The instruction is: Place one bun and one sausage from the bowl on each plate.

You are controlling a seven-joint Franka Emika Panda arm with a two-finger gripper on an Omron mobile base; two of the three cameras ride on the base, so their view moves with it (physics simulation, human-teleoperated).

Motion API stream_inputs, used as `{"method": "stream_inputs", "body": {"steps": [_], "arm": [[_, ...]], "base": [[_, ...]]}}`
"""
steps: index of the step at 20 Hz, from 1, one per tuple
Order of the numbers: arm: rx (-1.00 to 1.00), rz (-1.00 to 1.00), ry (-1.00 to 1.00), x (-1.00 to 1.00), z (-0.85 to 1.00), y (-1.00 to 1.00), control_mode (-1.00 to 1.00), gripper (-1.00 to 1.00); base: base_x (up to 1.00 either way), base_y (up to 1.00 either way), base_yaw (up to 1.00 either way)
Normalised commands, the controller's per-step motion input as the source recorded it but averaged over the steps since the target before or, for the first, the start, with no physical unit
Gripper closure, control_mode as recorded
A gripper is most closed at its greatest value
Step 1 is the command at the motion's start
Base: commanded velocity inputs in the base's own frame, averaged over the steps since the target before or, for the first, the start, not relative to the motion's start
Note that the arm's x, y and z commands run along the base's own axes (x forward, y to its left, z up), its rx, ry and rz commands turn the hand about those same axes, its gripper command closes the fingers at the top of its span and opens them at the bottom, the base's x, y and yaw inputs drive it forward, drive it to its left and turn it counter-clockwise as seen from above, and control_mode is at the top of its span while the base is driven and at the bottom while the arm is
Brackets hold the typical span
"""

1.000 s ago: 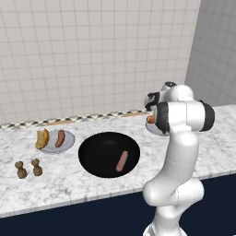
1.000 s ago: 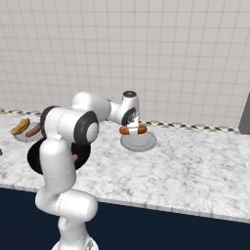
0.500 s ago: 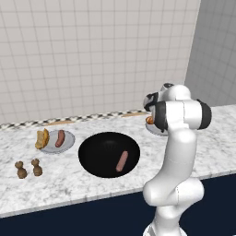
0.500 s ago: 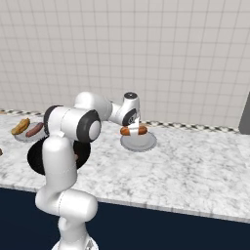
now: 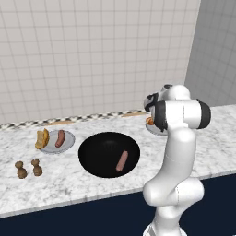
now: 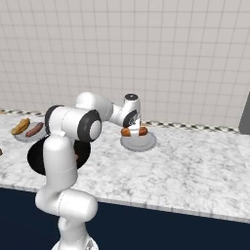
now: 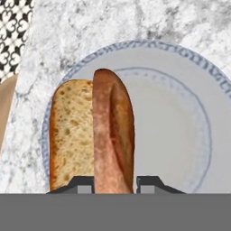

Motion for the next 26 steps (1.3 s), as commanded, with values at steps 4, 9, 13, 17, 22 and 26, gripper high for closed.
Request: {"method": "stream_inputs", "body": {"steps": [4, 9, 13, 17, 22, 26], "arm": [[0.00, 0.00, 0.00, 0.00, -0.07, -0.06, -1.00, 1.00], [0.00, 0.00, 0.00, 0.01, -0.09, 0.00, -1.00, 1.00], [0.00, 0.00, 0.00, 0.08, -0.13, 0.00, -1.00, 1.00], [0.00, 0.00, 0.00, 0.08, -0.10, 0.00, -1.00, 1.00], [0.00, 0.00, 0.00, 0.05, -0.03, 0.00, -1.00, 1.00], [0.00, 0.00, 0.00, 0.00, 0.00, 0.00, -1.00, -1.00]], "base": [[0.00, 0.00, 0.00], [0.00, 0.00, 0.00], [0.00, 0.00, 0.00], [0.00, 0.00, 0.00], [0.00, 0.00, 0.00], [0.00, 0.00, 0.00]]}}
